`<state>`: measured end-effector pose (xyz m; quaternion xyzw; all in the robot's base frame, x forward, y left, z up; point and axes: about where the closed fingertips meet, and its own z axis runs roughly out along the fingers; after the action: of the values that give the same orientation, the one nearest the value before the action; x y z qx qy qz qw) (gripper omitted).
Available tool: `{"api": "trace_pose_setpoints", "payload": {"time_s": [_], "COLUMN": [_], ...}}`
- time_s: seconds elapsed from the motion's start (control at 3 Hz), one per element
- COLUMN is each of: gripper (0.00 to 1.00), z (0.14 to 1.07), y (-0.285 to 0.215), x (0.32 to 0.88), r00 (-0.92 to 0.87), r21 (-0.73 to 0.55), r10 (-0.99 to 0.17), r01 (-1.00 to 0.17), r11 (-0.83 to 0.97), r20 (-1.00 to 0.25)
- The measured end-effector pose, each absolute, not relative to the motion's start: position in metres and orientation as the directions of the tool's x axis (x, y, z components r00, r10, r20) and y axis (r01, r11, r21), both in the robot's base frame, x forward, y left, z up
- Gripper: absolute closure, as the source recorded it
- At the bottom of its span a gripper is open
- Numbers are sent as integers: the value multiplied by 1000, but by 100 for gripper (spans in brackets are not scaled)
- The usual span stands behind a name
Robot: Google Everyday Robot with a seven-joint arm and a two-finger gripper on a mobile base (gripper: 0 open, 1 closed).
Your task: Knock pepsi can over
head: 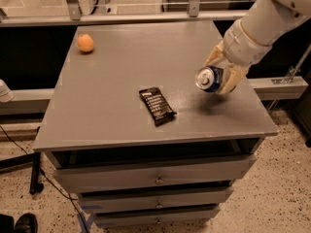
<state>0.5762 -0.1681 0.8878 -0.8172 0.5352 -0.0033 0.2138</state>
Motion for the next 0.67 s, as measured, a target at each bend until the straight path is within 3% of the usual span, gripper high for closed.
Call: {"api": "trace_pose_setpoints", "payload": {"time_s": [0.33, 0.67], "gripper": [100, 82], "z": [874, 867], "y": [-176, -173], "x": [548, 528], "r00": [523, 581], "r21": [-338, -316], "r10": [-850, -814], "r01": [-813, -773], "r11": [-474, -550], "r20": [-68, -4]}}
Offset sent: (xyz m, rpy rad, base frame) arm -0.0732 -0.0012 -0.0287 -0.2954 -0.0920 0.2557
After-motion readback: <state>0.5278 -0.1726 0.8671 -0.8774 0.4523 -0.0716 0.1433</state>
